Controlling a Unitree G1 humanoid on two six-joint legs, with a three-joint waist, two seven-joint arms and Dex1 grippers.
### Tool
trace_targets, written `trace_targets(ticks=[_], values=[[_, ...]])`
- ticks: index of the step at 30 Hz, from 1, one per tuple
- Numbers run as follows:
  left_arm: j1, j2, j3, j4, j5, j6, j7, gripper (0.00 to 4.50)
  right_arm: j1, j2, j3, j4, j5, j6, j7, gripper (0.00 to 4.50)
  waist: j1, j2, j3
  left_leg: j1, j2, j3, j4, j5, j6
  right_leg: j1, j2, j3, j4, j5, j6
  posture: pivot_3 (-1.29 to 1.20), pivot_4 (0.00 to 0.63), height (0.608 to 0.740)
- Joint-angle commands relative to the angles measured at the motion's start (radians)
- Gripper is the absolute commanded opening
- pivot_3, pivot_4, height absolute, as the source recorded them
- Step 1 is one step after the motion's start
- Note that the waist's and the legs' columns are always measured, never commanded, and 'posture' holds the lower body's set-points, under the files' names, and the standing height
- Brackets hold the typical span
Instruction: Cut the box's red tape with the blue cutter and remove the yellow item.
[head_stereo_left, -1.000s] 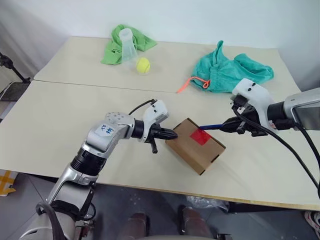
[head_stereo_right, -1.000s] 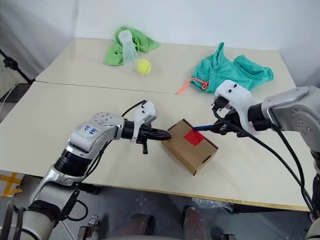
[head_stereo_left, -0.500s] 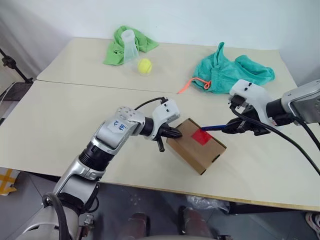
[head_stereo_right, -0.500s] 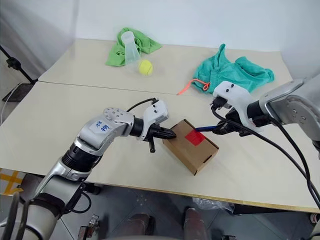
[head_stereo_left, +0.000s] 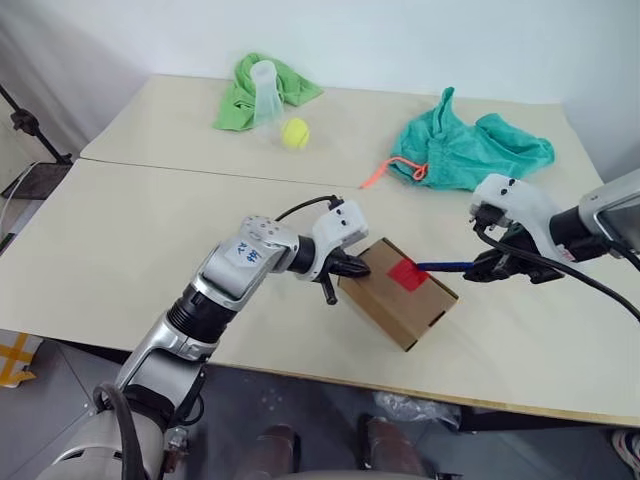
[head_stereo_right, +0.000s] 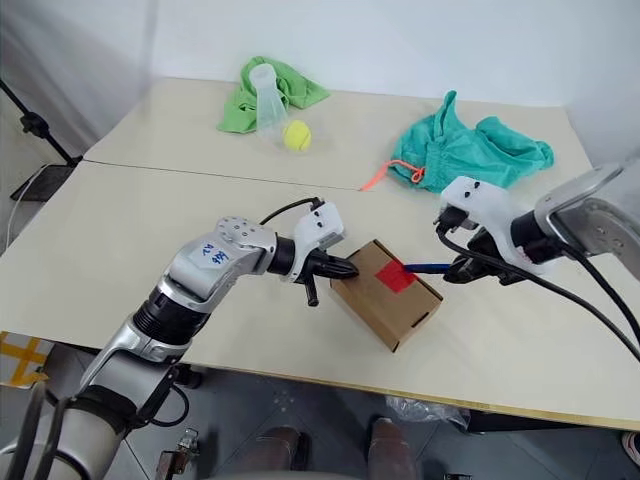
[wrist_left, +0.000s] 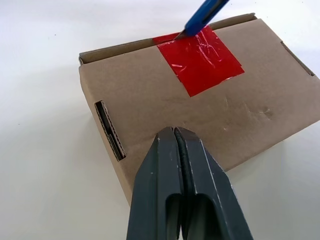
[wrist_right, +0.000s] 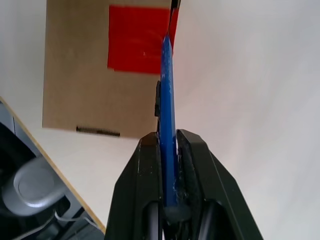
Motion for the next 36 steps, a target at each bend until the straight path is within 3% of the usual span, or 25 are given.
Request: trace_targets(ticks=[1,13,20,23,27,31,34,36], values=[[0.046,0.006,-0.08,0.077,0.06,0.058,0.031,0.04,0.002,-0.042,0.013,-0.039,0.004,0.016,0.052,0.19,0.002,0.0,0.0,0.0,0.0,0.0,0.0,0.0,0.0,0.0,0.0,0.0,0.0,0.0,0.0,0.0,0.15,0.74],[0.037,-0.004,-0.08,0.119,0.068,0.032,0.029,0.04,0.09,-0.197,-0.032,-0.142,-0.035,-0.023,0.171,0.19,0.008,0.0,0.0,0.002,0.0,0.0,0.001,-0.002,0.002,0.004,0.0,-0.001,-0.002,0.0,0.0,0.0,0.15,0.74],[0.034,-0.001,-0.082,0.139,0.071,0.007,0.02,0.04,0.223,-0.235,-0.356,-0.054,-0.045,-0.124,0.162,0.19,0.008,0.002,-0.001,0.006,0.0,0.001,0.002,-0.003,0.003,0.007,0.0,-0.001,-0.002,0.0,0.001,0.0,0.15,0.74],[0.03,-0.001,-0.088,0.148,0.072,-0.004,0.011,0.04,0.325,-0.159,-0.592,-0.007,-0.067,-0.153,0.093,0.19,0.009,0.002,-0.001,0.007,0.001,0.001,0.002,-0.004,0.003,0.008,0.0,0.0,-0.002,0.001,0.001,0.0,0.15,0.74],[0.022,-0.011,-0.093,0.167,0.077,-0.037,0.007,0.04,0.582,-0.01,-0.84,-0.004,-0.145,-0.242,-0.001,0.19,0.012,-0.001,-0.004,0.012,0.002,0.001,0.001,-0.004,0.003,0.014,0.0,0.0,-0.003,0.001,0.001,0.0,0.15,0.74],[0.011,-0.028,-0.084,0.188,0.08,-0.076,0.004,0.04,0.866,0.21,-0.937,-0.047,-0.259,-0.503,-0.093,0.19,0.013,0.0,-0.005,0.016,0.002,0.0,0.001,-0.006,0.005,0.021,-0.001,0.0,-0.007,0.001,0.002,0.0,0.15,0.74],[0.015,-0.048,-0.041,0.188,0.067,-0.119,0.016,0.04,1.002,0.387,-0.955,-0.005,-0.334,-0.688,-0.176,0.19,0.012,0.005,-0.006,0.016,0.0,0.001,0.002,-0.005,0.005,0.019,-0.001,0.002,-0.006,0.002,0.004,0.0,0.15,0.74],[0.018,-0.057,-0.019,0.186,0.059,-0.13,0.021,0.04,1.059,0.44,-0.954,0.014,-0.36,-0.754,-0.191,0.19,0.013,0.005,-0.006,0.016,-0.001,0.001,0.001,-0.005,0.005,0.019,-0.001,0.002,-0.005,0.003,0.004,0.0,0.15,0.74]])
